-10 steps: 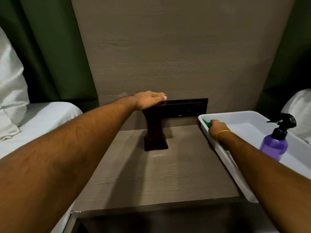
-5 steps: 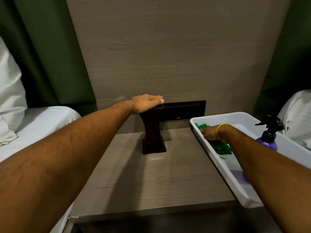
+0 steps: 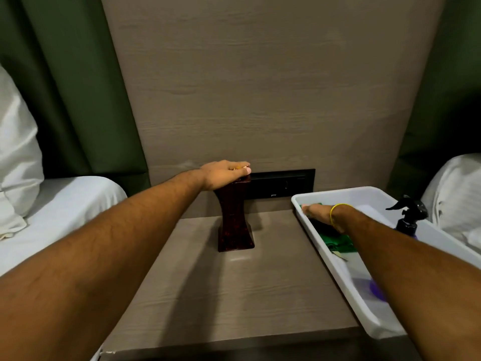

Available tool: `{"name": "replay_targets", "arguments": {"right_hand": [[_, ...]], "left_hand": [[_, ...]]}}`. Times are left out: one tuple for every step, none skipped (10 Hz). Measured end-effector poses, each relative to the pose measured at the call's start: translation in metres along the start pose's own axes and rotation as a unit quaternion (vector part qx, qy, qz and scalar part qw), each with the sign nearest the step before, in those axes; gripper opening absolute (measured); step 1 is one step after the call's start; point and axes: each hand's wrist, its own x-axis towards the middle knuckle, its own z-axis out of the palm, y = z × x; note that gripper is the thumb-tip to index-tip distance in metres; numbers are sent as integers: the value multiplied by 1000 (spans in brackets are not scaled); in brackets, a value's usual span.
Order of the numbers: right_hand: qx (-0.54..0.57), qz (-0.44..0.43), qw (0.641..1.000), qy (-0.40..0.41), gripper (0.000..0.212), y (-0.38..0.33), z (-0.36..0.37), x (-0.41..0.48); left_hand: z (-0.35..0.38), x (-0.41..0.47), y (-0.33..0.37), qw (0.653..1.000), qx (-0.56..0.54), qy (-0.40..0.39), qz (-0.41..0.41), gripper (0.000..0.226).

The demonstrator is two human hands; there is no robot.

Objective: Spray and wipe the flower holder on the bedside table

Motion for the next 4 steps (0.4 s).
{"name": "replay_targets", "arguments": {"right_hand": [[33, 11, 999, 14, 94, -7, 10, 8], [-7, -21, 997, 69, 86, -15, 26, 11], [-106, -72, 974, 188, 89, -32, 35, 7], [-152, -193, 915, 319, 83, -52, 37, 1]], "left_hand": [[1, -1, 2, 1000, 9, -2, 14, 97], [3, -3, 3, 999, 34, 1, 13, 90], [-3, -5, 6, 996, 60, 62, 18, 97], [-2, -24, 16, 970, 95, 223, 29, 85]]}}
